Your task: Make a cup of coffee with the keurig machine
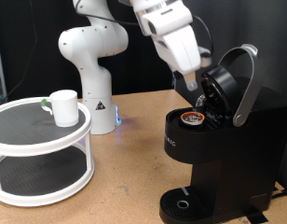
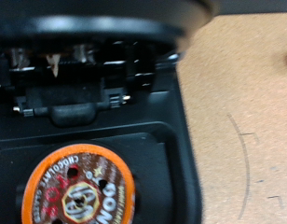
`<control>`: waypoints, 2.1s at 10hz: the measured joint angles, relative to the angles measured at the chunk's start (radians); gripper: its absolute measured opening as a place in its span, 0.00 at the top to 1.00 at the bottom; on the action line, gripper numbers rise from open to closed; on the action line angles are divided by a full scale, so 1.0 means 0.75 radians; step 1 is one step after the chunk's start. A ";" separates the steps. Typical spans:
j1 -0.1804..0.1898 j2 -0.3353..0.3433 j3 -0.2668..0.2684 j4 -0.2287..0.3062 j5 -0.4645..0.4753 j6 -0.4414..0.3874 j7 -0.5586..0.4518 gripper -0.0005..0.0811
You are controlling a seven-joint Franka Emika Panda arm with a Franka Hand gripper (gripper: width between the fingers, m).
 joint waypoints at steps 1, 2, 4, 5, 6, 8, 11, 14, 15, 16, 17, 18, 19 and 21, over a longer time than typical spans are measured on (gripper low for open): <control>-0.001 -0.029 -0.023 0.011 0.023 -0.021 -0.017 0.01; -0.005 -0.054 -0.044 0.031 0.033 -0.068 -0.024 0.01; -0.011 -0.096 -0.080 0.090 0.034 -0.172 -0.030 0.01; -0.012 -0.112 -0.096 0.124 0.034 -0.230 -0.044 0.01; -0.015 -0.121 -0.105 0.155 0.032 -0.274 -0.046 0.01; -0.016 -0.121 -0.121 0.200 0.032 -0.349 -0.043 0.01; -0.005 -0.117 -0.109 0.178 0.074 -0.294 -0.044 0.01; 0.049 -0.088 -0.051 0.191 0.102 -0.310 -0.062 0.01; 0.065 -0.066 -0.026 0.213 0.096 -0.340 -0.064 0.01; 0.076 -0.045 0.003 0.230 0.091 -0.346 -0.058 0.01; 0.084 -0.025 0.034 0.243 0.088 -0.342 -0.037 0.01; 0.089 -0.011 0.063 0.252 0.078 -0.324 -0.004 0.01; 0.093 0.000 0.091 0.254 0.075 -0.291 0.029 0.01; 0.098 0.006 0.135 0.257 0.076 -0.247 0.078 0.01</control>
